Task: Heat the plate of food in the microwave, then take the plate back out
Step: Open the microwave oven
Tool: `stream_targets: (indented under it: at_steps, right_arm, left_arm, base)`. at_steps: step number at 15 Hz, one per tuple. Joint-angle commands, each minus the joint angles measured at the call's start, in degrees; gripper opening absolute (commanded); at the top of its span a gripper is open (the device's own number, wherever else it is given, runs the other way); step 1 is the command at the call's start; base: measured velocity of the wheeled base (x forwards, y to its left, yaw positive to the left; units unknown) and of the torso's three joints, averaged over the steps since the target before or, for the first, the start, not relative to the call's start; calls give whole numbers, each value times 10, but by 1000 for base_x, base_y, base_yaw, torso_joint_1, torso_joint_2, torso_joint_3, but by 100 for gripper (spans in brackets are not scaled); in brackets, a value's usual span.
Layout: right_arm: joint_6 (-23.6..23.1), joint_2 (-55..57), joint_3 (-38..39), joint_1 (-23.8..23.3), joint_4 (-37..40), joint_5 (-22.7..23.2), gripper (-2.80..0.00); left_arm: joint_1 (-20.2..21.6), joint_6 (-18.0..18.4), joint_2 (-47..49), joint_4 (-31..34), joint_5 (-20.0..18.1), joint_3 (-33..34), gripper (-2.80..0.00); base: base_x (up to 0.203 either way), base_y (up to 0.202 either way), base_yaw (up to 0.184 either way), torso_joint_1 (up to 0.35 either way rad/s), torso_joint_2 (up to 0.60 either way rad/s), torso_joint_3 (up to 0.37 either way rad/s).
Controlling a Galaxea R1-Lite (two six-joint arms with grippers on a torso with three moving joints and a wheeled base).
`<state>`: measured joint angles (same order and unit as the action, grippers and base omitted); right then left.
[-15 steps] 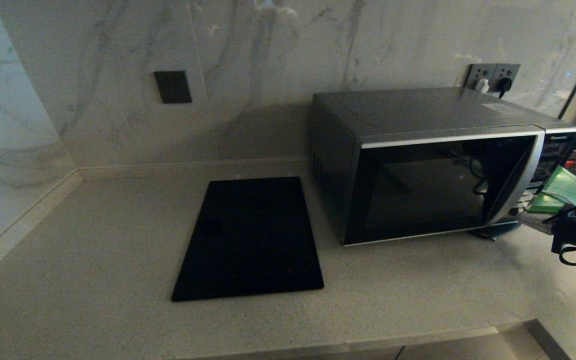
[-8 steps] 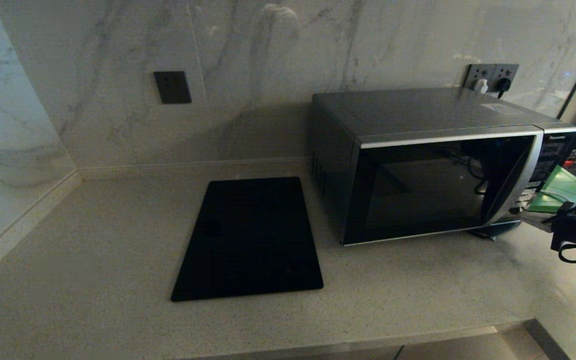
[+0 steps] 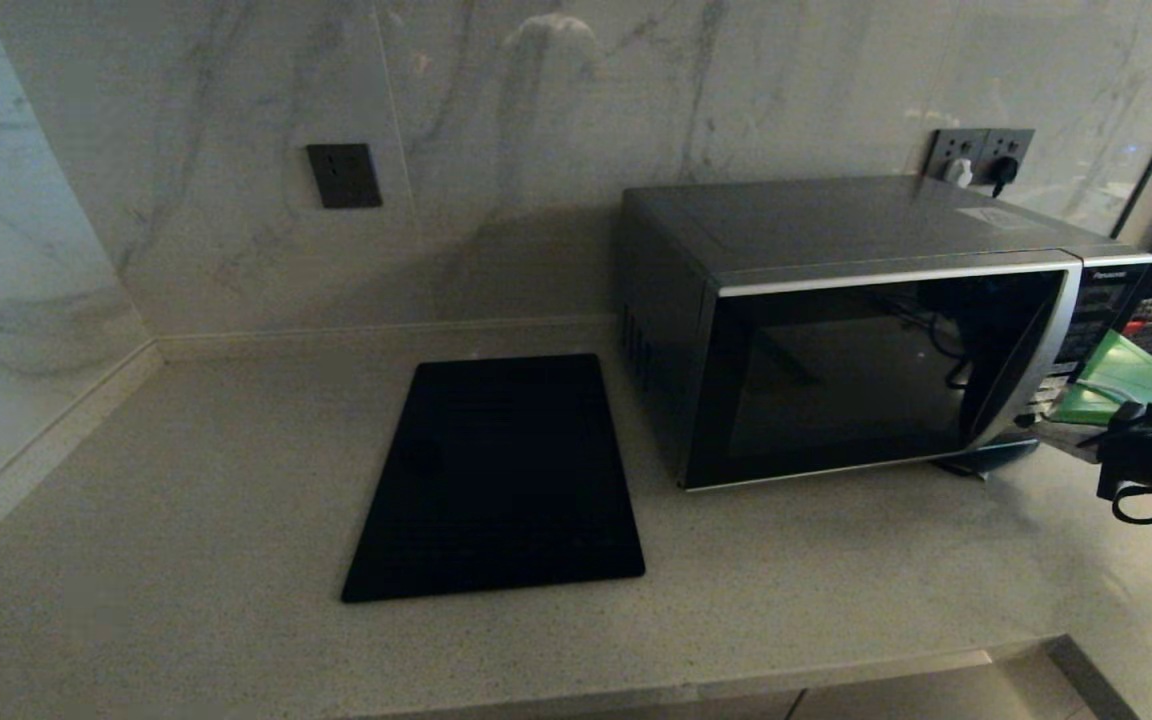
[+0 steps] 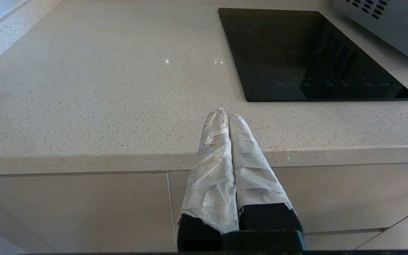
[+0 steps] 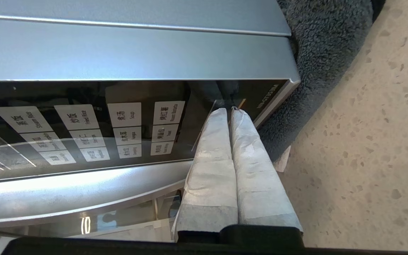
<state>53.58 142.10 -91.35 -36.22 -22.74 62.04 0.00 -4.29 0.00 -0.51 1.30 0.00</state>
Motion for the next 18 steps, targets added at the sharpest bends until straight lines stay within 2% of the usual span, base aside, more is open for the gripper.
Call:
stream_targets:
  at_steps: [1, 4, 6, 8, 12, 14, 16, 17, 18]
  right_arm:
    - [3, -19, 12, -9, -1, 4, -280]
    - [3, -57, 45, -32, 0, 1, -280]
    - [30, -105, 76, -57, 1, -5, -280]
    - [67, -172, 106, -94, 3, -18, -280]
    - [74, -358, 152, -147, 66, -51, -280]
    - [47, -467, 160, -158, 150, -73, -280]
    - [-19, -570, 163, -152, 271, -114, -280]
    - [-57, -614, 163, -137, 333, -150, -280]
    - [-96, -655, 164, -103, 391, -215, -280]
  left_arm:
    - [0, 0, 1, 0, 0, 0, -280]
    - [0, 0, 1, 0, 0, 0, -280]
    - [0, 0, 0, 0, 0, 0, -280]
    - [0, 0, 0, 0, 0, 0, -280]
    - [0, 0, 1, 0, 0, 0, -280]
    - [0, 0, 0, 0, 0, 0, -280]
    - [0, 0, 0, 0, 0, 0, -280]
    - [0, 0, 0, 0, 0, 0, -280]
    - [0, 0, 0, 0, 0, 0, -280]
  base:
    - [0, 0, 0, 0, 0, 0]
    - [0, 0, 0, 0, 0, 0]
    - [0, 0, 0, 0, 0, 0]
    - [0, 0, 0, 0, 0, 0]
    - [0, 0, 0, 0, 0, 0]
    - [0, 0, 0, 0, 0, 0]
    - [0, 0, 0, 0, 0, 0]
    - [0, 0, 0, 0, 0, 0]
    - [0, 0, 0, 0, 0, 0]
